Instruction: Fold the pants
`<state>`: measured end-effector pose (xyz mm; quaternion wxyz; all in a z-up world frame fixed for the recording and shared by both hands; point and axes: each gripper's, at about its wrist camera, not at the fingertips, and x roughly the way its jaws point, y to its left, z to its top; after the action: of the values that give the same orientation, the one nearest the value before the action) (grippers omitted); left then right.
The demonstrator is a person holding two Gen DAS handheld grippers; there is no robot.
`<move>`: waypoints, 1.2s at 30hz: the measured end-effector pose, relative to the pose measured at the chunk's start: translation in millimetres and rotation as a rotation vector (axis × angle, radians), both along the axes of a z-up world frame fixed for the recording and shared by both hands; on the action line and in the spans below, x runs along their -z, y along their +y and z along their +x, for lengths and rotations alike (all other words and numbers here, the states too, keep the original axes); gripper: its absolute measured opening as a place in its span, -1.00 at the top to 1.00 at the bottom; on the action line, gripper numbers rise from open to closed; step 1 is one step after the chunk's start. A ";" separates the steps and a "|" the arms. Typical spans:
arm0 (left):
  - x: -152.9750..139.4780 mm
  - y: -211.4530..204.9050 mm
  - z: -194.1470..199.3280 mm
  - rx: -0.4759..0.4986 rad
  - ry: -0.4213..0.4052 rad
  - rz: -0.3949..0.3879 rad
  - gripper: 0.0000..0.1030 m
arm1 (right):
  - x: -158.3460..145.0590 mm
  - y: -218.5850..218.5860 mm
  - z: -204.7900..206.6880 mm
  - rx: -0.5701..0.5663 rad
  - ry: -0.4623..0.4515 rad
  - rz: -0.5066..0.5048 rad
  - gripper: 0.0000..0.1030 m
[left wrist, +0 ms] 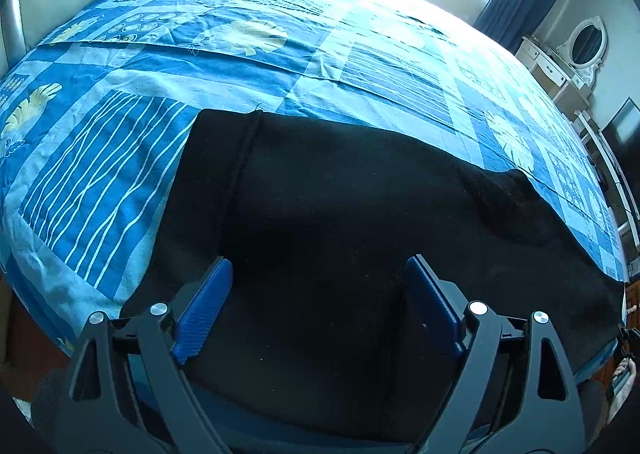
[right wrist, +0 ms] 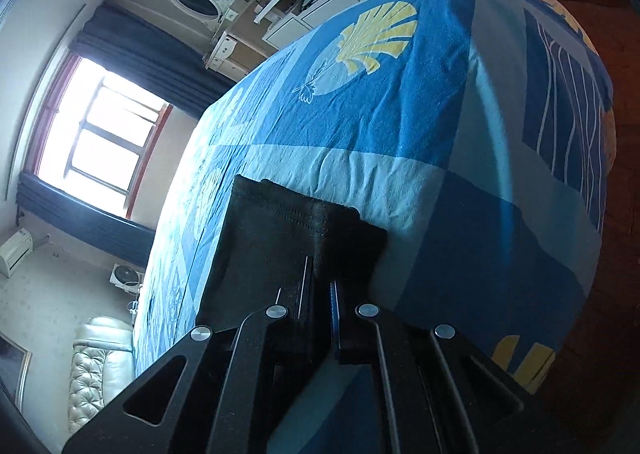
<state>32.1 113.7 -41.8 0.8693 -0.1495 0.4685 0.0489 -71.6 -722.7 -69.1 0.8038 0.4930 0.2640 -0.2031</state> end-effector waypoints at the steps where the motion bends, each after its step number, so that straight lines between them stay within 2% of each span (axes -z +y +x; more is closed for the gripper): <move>1: 0.0 0.2 0.0 0.000 -0.001 -0.001 -0.71 | -3.0 -0.3 -0.8 -0.002 -0.006 -0.001 0.90; 5: 1.0 -2.2 0.1 0.017 -0.005 0.010 -0.76 | 1.8 -0.5 -9.2 -0.015 0.007 0.012 0.89; 9: 2.0 -6.2 0.1 0.044 -0.004 0.037 -0.79 | 8.9 -6.7 -21.5 -0.031 -0.039 0.076 0.89; 11: 2.5 -5.6 0.0 0.050 -0.006 0.035 -0.80 | 3.5 -8.9 -23.2 -0.047 -0.039 0.075 0.81; 13: 3.2 -4.8 -0.1 0.051 -0.007 0.030 -0.81 | -9.0 -9.5 -25.2 -0.049 0.003 0.009 0.66; 15: 3.5 -5.1 0.0 0.049 -0.008 0.031 -0.83 | -23.7 -12.5 -29.2 -0.034 0.028 -0.069 0.35; 19: 4.4 -8.4 0.5 0.054 -0.007 0.049 -0.86 | -39.2 -26.1 -29.7 -0.037 0.028 -0.097 0.26; 22: 5.0 -9.8 1.1 0.058 -0.007 0.055 -0.88 | -40.1 -33.5 -11.3 -0.122 0.058 -0.094 0.14; 25: 5.1 -8.0 1.0 0.057 -0.008 0.044 -0.89 | -35.0 -39.2 15.1 -0.241 0.098 -0.106 -0.07; 29: 5.1 -5.2 0.4 0.059 -0.011 0.025 -0.89 | -26.3 -40.7 46.5 -0.385 0.165 -0.134 -0.08; 32: 5.1 -5.5 0.5 0.060 -0.010 0.030 -0.89 | -20.3 -46.2 61.2 -0.437 0.163 -0.100 -0.08; 36: 6.0 -6.5 0.8 0.059 -0.009 0.038 -0.89 | -11.5 -58.3 75.6 -0.506 0.146 -0.024 -0.21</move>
<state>32.9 107.2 -47.8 0.8753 -0.1192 0.4676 0.0316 4.0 -781.0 -57.6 0.8134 0.3859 0.4339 -0.0340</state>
